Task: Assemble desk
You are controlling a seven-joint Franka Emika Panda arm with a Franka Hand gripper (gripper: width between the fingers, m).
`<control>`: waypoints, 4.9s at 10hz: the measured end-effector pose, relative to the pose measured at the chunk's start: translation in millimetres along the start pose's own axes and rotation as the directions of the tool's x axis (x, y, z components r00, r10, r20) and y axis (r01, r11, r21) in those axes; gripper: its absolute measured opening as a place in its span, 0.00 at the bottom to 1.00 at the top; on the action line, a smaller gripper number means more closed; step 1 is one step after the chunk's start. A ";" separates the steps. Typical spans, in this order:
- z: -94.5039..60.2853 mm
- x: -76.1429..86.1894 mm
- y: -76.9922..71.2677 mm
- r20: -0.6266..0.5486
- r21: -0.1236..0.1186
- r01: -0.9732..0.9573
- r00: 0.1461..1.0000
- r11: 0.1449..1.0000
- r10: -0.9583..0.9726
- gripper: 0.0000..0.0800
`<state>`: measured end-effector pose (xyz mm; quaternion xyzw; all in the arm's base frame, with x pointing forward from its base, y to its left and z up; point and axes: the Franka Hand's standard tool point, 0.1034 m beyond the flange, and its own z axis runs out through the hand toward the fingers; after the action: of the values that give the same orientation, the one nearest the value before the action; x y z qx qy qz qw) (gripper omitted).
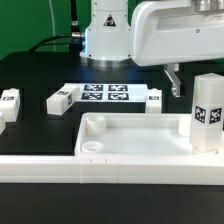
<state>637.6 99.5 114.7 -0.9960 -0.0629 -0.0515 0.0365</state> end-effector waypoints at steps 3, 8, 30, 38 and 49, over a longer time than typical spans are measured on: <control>0.9 -0.3 -1.2 0.003 -0.006 0.206 0.979 0.979 -0.206 0.80; 1.0 -0.3 -1.2 0.002 -0.005 0.194 0.981 0.981 -0.194 0.36; 3.4 -3.5 -2.9 0.018 0.000 -0.446 0.895 0.895 0.446 0.81; 5.2 -1.4 -1.5 0.024 -0.010 0.200 0.979 0.980 -0.200 0.81; 6.1 -2.5 2.7 0.022 -0.010 0.106 0.994 0.994 -0.106 0.36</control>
Offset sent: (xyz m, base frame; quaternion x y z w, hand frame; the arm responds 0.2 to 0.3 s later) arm 0.0000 0.0000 0.0000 0.0000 0.0000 -0.1296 0.9916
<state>636.2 97.0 108.3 -0.9919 -0.1159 -0.0430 0.0277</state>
